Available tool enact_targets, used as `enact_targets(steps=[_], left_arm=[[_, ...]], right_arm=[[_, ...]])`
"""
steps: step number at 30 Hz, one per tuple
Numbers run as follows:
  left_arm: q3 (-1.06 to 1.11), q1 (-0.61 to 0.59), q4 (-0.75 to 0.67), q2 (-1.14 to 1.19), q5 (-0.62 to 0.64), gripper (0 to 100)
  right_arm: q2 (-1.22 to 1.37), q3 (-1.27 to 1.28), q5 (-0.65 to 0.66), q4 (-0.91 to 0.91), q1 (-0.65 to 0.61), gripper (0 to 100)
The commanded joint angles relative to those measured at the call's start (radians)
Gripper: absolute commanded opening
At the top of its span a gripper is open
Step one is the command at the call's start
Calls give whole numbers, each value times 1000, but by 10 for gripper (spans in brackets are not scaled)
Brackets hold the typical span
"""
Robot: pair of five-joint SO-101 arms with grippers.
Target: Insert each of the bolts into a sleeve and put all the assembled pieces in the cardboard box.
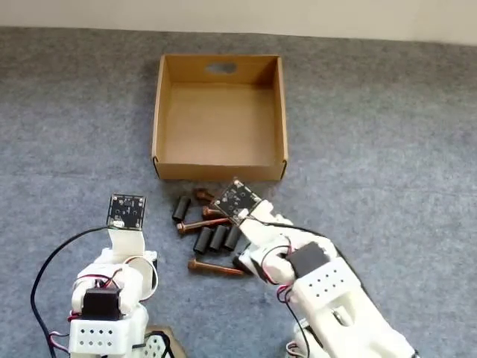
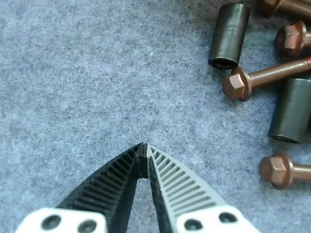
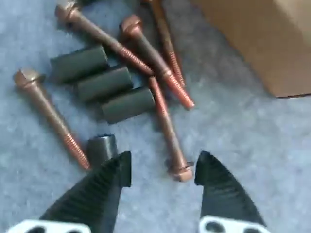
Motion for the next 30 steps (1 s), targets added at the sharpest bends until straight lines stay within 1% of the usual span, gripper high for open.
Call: enact_targets(steps=[1,3,10,15,20,23,30], left_arm=[[18,-8,5,-7,-6,8],[18,-8,5,-7,-6,8],[18,-8,5,-7,-6,8],[18,-8,5,-7,-6,8],[18,-8,5,-7,-6,8],[18,-8,5,-7,-6,8],[18,-8,5,-7,-6,8]], right_arm=[[82,-1,12,-53,-27,187],[134,-7,12,-53,-50,171],[237,-47,14,-56,-142,170],[306,-64,98,-53,-142,170],[314,-68,97,-47,-142,170],[305,-110,95,-5,-143,170],[183,-214,95,168,-148,170]])
